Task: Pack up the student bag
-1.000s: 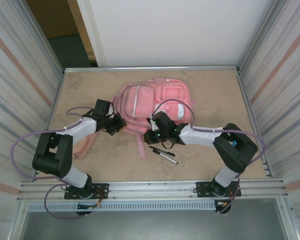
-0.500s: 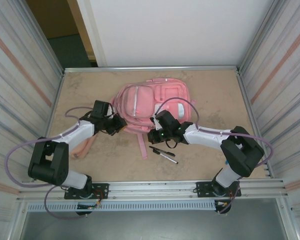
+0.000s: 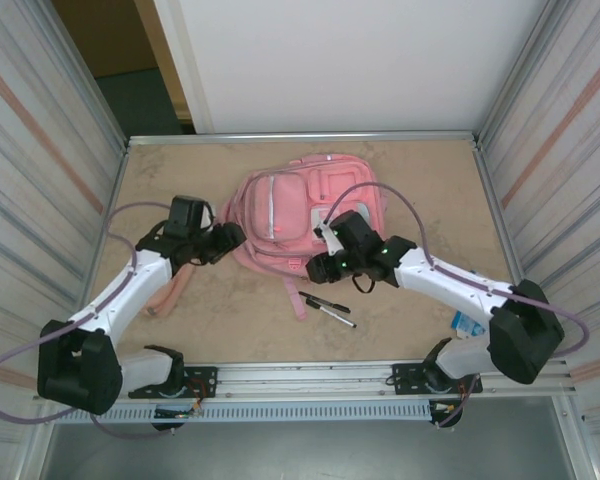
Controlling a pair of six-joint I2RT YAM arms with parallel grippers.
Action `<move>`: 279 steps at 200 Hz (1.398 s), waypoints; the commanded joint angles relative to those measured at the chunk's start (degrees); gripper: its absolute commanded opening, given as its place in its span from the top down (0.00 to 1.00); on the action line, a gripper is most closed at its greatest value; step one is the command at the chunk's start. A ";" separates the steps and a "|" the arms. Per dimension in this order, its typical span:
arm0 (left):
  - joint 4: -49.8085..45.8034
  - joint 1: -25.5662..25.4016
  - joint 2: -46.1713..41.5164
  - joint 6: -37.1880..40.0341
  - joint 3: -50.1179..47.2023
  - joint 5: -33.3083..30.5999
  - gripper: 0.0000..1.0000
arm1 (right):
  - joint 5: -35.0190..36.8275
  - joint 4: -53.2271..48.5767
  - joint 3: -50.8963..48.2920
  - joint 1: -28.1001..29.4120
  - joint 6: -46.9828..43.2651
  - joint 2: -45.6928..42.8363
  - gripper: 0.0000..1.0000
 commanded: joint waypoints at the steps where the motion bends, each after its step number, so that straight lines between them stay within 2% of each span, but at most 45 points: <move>1: -5.57 -0.14 4.15 9.19 6.67 -0.99 0.50 | 9.06 -4.99 0.55 -2.51 -1.12 -3.02 0.54; 40: -8.77 0.04 16.93 12.75 16.71 -0.66 0.50 | 17.16 -4.93 -2.10 -5.47 4.21 -6.76 0.46; 82: -9.73 -0.04 28.34 12.49 25.10 0.06 0.49 | 17.19 -5.29 -4.15 -7.38 4.47 -9.78 0.43; 108: -7.94 -0.27 34.56 12.32 28.43 3.45 0.50 | 16.57 -4.55 -5.31 -8.13 4.01 -10.63 0.41; 122: -7.57 -0.22 38.09 10.78 29.87 7.26 0.50 | 15.81 -4.57 -5.54 -8.49 4.29 -10.60 0.41; 148: -7.47 -0.95 42.97 7.15 31.64 13.10 0.55 | 13.55 -2.08 -7.28 -9.02 5.62 -9.50 0.39; 158: -7.46 -1.58 43.15 6.48 31.64 13.17 0.62 | 11.66 -1.41 -7.95 -10.39 7.97 -8.76 0.34; 182: -5.35 -2.79 39.87 5.82 30.10 13.76 0.90 | 0.93 3.05 -11.41 -16.23 10.70 -6.93 0.35; 196: -0.79 -3.21 35.93 2.46 26.99 17.22 0.98 | -3.72 4.47 -11.82 -19.43 11.17 -5.03 0.36; 222: 3.23 -5.27 28.37 -2.57 23.79 20.86 1.00 | -5.81 5.36 -10.48 -22.70 8.79 -0.85 0.35; 279: 7.85 -7.51 20.77 -9.45 22.66 19.91 1.00 | -6.82 10.80 -4.33 -26.54 3.78 11.17 0.36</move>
